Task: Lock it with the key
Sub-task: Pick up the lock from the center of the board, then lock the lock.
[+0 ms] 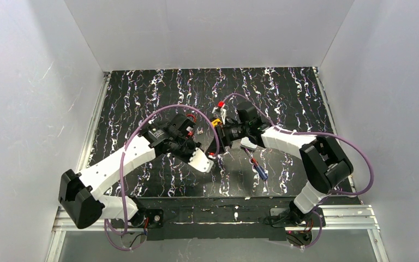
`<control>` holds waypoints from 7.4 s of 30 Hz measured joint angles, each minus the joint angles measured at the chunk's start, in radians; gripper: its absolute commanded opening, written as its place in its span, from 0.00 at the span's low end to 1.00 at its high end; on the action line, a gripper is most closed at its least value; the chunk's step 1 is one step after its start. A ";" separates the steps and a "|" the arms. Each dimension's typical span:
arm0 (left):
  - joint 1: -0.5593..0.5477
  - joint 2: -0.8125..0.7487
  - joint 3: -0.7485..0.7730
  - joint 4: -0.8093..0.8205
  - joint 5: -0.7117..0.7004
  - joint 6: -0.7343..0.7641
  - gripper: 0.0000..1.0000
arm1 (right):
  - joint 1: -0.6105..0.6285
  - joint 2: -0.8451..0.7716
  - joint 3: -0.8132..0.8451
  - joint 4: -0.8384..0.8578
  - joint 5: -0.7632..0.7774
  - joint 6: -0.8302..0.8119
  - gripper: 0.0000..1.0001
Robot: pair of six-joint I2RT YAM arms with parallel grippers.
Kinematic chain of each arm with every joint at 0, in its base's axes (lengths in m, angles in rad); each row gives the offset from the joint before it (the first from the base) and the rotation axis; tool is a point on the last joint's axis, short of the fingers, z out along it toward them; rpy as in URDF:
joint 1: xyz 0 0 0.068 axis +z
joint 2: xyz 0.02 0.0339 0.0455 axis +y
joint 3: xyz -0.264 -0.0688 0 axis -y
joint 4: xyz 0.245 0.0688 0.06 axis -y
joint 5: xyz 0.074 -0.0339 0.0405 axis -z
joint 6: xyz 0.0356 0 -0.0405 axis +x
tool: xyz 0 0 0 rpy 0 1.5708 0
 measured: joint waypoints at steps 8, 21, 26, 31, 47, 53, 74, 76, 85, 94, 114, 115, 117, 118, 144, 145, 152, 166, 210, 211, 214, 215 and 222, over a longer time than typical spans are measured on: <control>-0.003 -0.053 0.018 0.023 -0.008 -0.047 0.00 | 0.073 0.005 -0.030 0.093 -0.089 0.045 0.82; -0.003 -0.055 0.045 0.029 0.001 -0.096 0.00 | 0.095 0.037 -0.034 0.191 -0.138 0.139 0.58; -0.003 -0.057 0.045 0.029 0.005 -0.097 0.00 | 0.103 0.047 -0.034 0.203 -0.148 0.156 0.54; -0.003 -0.057 0.045 0.029 0.011 -0.096 0.00 | 0.116 0.049 -0.034 0.208 -0.163 0.160 0.46; -0.003 -0.072 0.050 0.019 0.018 -0.207 0.30 | 0.120 0.056 -0.021 0.188 -0.188 0.131 0.01; 0.106 -0.080 0.136 -0.019 0.108 -0.411 0.65 | 0.079 0.035 0.023 0.078 -0.178 0.054 0.01; 0.696 -0.187 0.105 -0.011 0.562 -0.541 0.64 | 0.008 -0.256 0.183 -0.389 0.027 -0.502 0.01; 0.696 -0.203 0.088 -0.016 0.579 -0.501 0.60 | 0.008 -0.267 0.184 -0.411 0.034 -0.526 0.01; 0.696 -0.226 0.049 -0.031 0.569 -0.377 0.54 | 0.011 -0.269 0.184 -0.458 0.033 -0.557 0.01; 0.696 -0.225 0.035 0.028 0.535 -0.359 0.47 | 0.023 -0.269 0.184 -0.483 0.029 -0.578 0.01; 0.649 -0.168 -0.005 0.076 0.537 -0.479 0.00 | 0.030 -0.268 0.207 -0.507 0.027 -0.600 0.01; 0.649 -0.168 -0.004 0.080 0.563 -0.529 0.00 | 0.031 -0.268 0.207 -0.503 0.030 -0.594 0.01; 0.648 -0.167 -0.002 0.121 0.620 -0.657 0.00 | 0.031 -0.266 0.207 -0.477 0.035 -0.572 0.01; 0.648 -0.168 -0.002 0.157 0.642 -0.726 0.00 | 0.032 -0.264 0.207 -0.455 0.038 -0.556 0.01; 0.572 -0.193 -0.103 0.850 0.549 -1.937 0.00 | 0.088 -0.074 0.172 0.292 0.132 0.008 0.01; 0.571 -0.193 -0.107 0.853 0.548 -1.943 0.00 | 0.092 -0.073 0.170 0.298 0.132 0.012 0.01; 0.568 -0.193 -0.119 0.859 0.539 -1.973 0.00 | 0.121 -0.059 0.170 0.310 0.132 0.021 0.01; 0.537 -0.194 -0.131 0.868 0.540 -1.981 0.00 | 0.140 -0.037 0.170 0.301 0.134 -0.003 0.01; 0.496 -0.248 -0.303 0.984 0.557 -1.872 0.18 | 0.116 -0.037 0.163 0.177 0.095 0.000 0.01; 0.516 -0.248 -0.299 0.975 0.587 -1.873 0.28 | 0.116 -0.037 0.161 0.182 0.093 -0.006 0.01; 0.557 -0.248 -0.274 0.949 0.705 -1.886 0.49 | 0.098 -0.055 0.151 0.201 0.106 -0.029 0.01; 0.562 -0.248 -0.255 0.954 0.756 -1.892 0.53 | 0.085 -0.069 0.142 0.206 0.108 -0.035 0.01; 0.584 -0.272 -0.292 1.114 0.807 -2.000 0.63 | 0.081 -0.089 0.031 0.420 0.057 0.121 0.01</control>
